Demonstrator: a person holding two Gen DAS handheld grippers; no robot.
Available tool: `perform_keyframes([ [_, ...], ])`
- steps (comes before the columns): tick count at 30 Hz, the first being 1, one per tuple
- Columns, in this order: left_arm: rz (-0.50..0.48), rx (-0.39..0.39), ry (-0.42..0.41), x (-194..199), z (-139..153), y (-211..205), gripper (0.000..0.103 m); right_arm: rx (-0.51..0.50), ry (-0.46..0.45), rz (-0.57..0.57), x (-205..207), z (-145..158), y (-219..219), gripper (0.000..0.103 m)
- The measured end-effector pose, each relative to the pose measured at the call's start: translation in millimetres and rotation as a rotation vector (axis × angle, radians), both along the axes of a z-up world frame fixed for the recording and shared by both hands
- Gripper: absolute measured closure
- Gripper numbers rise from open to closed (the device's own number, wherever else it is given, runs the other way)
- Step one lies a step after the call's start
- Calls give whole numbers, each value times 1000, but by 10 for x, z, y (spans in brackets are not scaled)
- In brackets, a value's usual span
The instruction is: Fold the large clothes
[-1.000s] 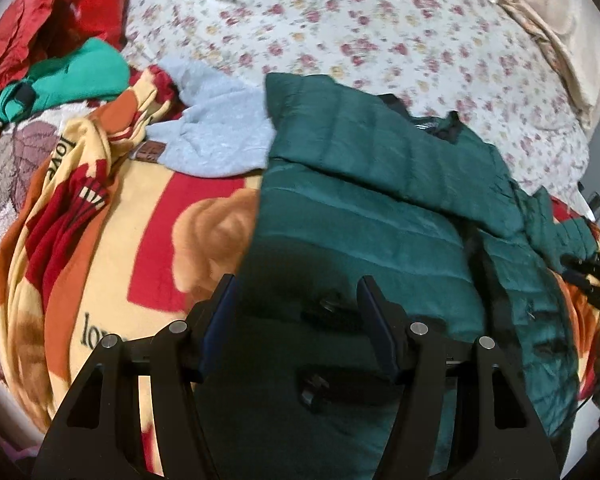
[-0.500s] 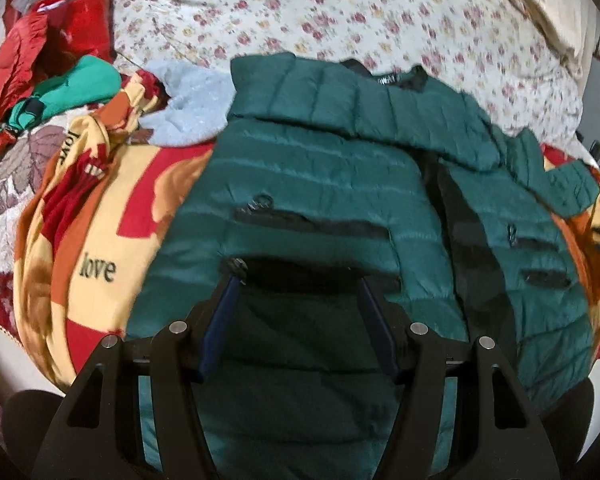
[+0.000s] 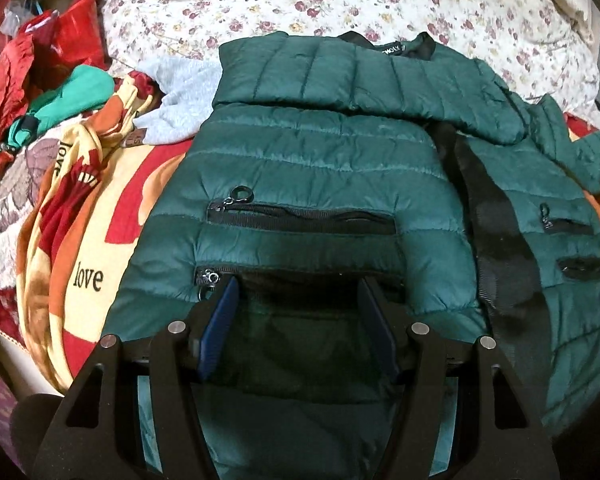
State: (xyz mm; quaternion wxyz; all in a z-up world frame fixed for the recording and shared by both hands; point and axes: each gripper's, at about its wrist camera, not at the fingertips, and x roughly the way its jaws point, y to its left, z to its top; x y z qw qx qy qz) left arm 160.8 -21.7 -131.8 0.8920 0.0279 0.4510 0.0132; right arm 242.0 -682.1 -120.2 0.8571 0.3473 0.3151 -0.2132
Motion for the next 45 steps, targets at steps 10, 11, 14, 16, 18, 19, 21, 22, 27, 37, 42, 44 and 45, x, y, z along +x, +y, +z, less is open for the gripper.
perform_keyframes([
  [10,14,52,-13,24,-62,-41,35,-14,55,-1,284,-49,-128,72],
  [11,14,51,-14,21,-62,-41,35,-27,71,0,314,-44,-110,72],
  [14,8,55,-22,18,-64,-40,35,-84,159,55,429,-12,-32,92],
  [16,3,55,-28,14,-66,-36,35,-86,152,50,387,56,-2,95],
  [18,1,52,-32,7,-68,-32,35,-89,138,46,333,142,34,96],
  [19,-1,53,-35,4,-69,-33,34,-94,127,46,301,210,71,96],
  [21,-6,55,-43,-9,-72,-44,34,-103,105,59,247,350,169,96],
  [22,-10,52,-47,-14,-73,-39,34,-103,105,59,247,350,169,96],
  [27,-27,18,-63,-47,-64,14,34,-162,43,182,212,883,720,96],
  [37,-72,7,-137,-193,-20,163,34,-177,27,421,408,1275,2192,96],
  [42,-35,-51,-159,-211,87,361,34,-173,28,542,607,1265,2991,97],
  [44,-12,-79,-164,-212,117,455,34,-170,28,595,703,1253,3328,97],
  [45,1,-100,-163,-207,131,513,34,-169,29,625,760,1236,3525,97],
])
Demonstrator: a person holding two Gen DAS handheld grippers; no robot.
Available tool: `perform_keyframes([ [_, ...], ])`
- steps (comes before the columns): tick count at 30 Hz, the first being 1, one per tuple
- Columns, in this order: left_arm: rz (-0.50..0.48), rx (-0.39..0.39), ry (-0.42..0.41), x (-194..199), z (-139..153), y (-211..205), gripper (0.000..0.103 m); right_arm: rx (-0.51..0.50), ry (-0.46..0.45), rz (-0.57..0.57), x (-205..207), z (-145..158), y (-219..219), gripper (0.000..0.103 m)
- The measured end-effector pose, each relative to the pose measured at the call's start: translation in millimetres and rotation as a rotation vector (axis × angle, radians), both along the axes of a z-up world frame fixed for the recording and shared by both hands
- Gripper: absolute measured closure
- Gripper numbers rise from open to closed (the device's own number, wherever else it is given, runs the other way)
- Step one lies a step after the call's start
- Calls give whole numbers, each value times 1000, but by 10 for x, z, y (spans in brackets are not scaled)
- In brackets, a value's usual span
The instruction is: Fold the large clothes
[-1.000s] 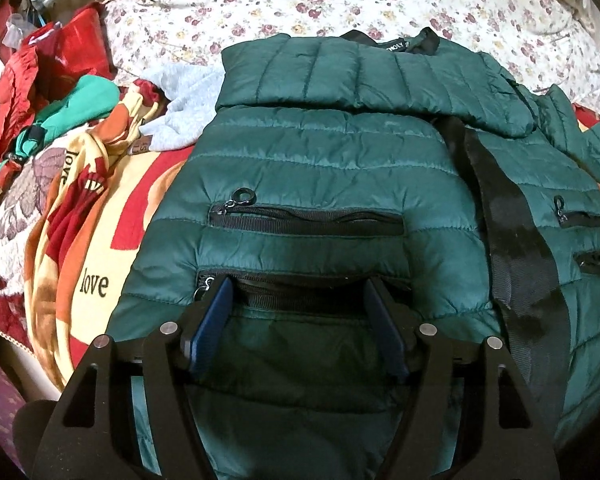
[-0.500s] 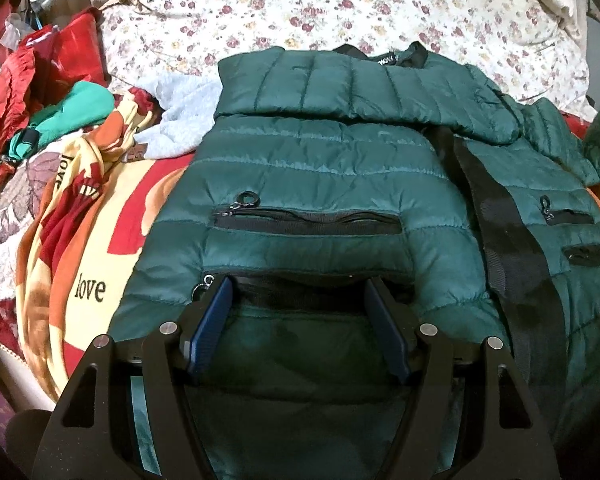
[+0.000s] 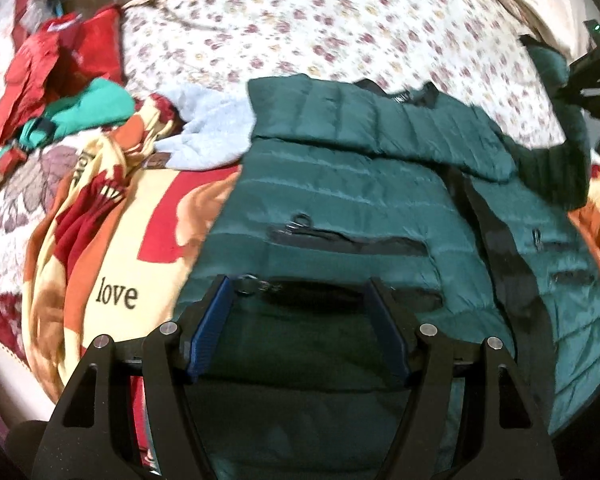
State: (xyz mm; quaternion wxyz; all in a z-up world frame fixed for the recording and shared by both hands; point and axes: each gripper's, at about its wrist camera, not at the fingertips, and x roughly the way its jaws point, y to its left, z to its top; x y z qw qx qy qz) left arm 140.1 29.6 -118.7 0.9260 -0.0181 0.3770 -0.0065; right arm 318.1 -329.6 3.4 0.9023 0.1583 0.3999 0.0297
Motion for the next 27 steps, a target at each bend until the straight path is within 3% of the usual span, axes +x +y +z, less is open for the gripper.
perform_keyframes([
  [4,37,-70,17,35,19,171,34,3,24,104,229,-121,744,97],
  [5,42,-81,21,41,18,196,34,3,24,104,229,-121,744,97],
  [7,48,-102,22,48,31,235,34,-5,54,182,366,-273,1255,97],
  [15,42,-145,15,55,83,325,34,-52,134,344,494,-712,2283,97],
  [21,35,-171,22,72,88,357,34,-111,184,414,532,-1005,2652,97],
  [27,44,-210,44,112,64,406,34,-180,179,395,513,-1152,2705,95],
])
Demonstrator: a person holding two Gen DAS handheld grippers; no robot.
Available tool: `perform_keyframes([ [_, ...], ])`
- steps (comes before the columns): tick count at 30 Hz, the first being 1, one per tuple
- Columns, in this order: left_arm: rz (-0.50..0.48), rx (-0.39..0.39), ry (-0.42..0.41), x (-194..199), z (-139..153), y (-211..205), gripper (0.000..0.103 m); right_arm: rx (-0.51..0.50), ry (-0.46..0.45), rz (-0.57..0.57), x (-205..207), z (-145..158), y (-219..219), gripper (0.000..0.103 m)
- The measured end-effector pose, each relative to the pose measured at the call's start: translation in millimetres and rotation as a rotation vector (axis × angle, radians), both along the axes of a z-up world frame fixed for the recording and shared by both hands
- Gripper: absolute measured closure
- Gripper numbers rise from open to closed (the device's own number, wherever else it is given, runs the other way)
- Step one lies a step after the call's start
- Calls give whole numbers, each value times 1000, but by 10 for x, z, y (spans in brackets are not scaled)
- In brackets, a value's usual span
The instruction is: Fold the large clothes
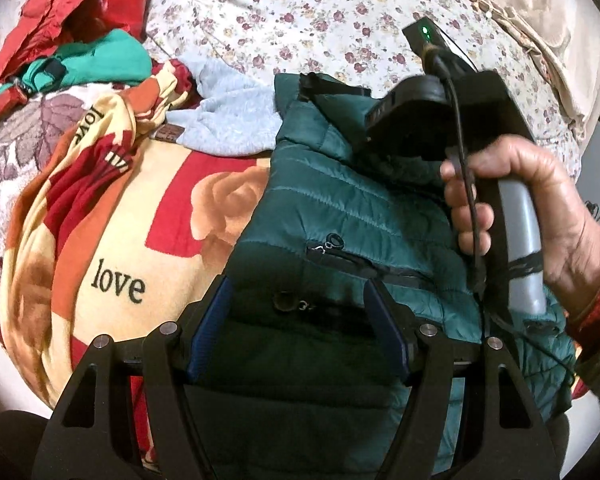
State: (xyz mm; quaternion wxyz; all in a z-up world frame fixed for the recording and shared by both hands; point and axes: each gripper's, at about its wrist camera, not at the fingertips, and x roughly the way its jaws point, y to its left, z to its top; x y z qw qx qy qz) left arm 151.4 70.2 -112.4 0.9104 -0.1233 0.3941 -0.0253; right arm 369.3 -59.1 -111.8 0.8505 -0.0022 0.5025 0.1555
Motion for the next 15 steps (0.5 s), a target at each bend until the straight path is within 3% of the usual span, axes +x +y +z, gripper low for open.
perform_keyframes([
  [2,4,-8,4,7,-3,10,34,0,-18,22,-43,46,13,87],
  [4,7,-10,7,11,-6,16,34,-3,-50,50,-125,144,5,61],
  [5,7,-10,8,13,-6,17,34,-15,-73,56,-162,190,4,57],
  [8,10,-14,15,19,-11,29,34,-37,-125,65,-262,333,-38,57],
  [15,24,-50,30,41,-30,82,34,133,-176,-25,-301,609,-290,60],
])
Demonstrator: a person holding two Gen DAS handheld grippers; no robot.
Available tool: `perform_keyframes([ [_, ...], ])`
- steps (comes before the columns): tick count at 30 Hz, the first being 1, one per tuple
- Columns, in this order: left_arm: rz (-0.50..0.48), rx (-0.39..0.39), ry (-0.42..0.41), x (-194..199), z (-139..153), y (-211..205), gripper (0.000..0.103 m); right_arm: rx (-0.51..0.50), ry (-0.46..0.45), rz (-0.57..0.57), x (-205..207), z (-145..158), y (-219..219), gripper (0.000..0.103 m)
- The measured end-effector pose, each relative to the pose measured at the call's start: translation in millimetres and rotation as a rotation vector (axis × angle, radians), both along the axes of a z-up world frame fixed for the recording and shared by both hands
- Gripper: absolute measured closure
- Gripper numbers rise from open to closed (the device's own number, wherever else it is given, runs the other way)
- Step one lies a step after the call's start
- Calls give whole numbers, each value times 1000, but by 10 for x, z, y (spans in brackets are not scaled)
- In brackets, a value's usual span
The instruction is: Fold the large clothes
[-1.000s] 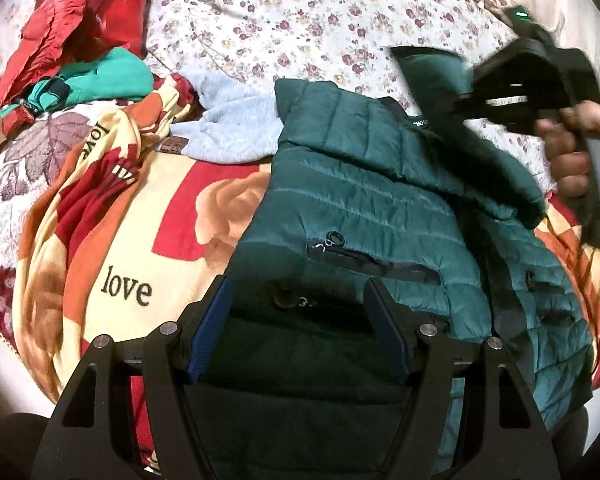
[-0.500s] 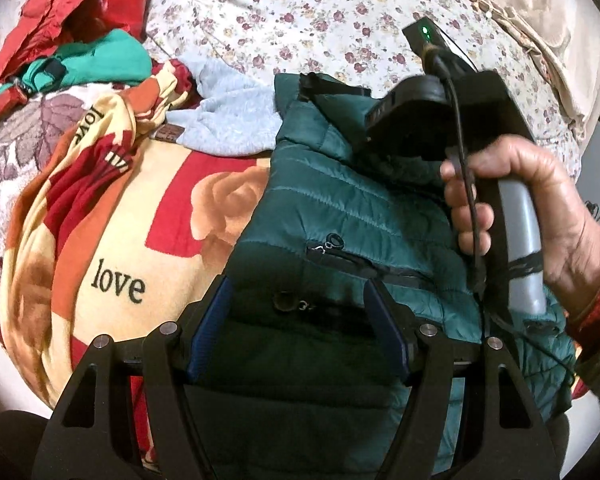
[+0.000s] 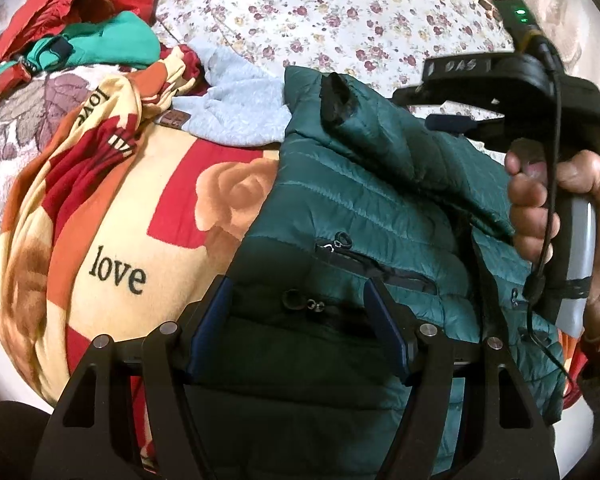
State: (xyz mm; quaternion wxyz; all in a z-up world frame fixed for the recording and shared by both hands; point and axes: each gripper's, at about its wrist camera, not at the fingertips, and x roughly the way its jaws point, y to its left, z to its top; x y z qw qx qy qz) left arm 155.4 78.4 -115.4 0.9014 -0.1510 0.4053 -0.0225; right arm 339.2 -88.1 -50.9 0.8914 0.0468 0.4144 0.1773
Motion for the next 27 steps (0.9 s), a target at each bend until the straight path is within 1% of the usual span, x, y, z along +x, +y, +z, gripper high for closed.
perform_keyframes([
  [1,0,-2,1,2,-3,0,34,6,10,-7,43,-12,16,64],
  [2,0,-1,1,-5,-3,-4,34,-1,20,-7,74,-39,59,65],
  [4,-2,5,0,-7,-6,-13,34,-62,53,3,180,-177,187,71],
  [6,-4,10,-2,-14,-6,-24,34,-79,69,15,205,-237,216,72],
  [7,-5,15,-3,-14,-9,-29,34,-101,128,52,301,-429,350,72],
  [8,-6,19,-3,-10,-14,-33,34,-108,148,59,345,-498,369,72],
  [10,-8,32,-2,-5,-26,-41,34,-143,172,49,461,-663,427,71],
  [12,-8,42,1,1,-40,-42,34,-143,178,25,537,-722,410,72],
  [15,-2,48,6,16,-48,-42,34,-102,189,-8,568,-663,327,72],
  [19,1,61,7,20,-49,-69,34,-52,154,-26,400,-461,137,72],
  [22,0,78,5,7,-46,-97,34,-24,122,-82,279,-317,-188,72],
  [24,2,81,3,-4,-46,-102,34,-37,122,-131,264,-320,-380,72],
  [25,3,83,1,-7,-44,-104,34,-47,137,-164,276,-368,-499,72],
  [27,4,88,-2,-10,-41,-115,34,-29,180,-194,310,-502,-627,72],
])
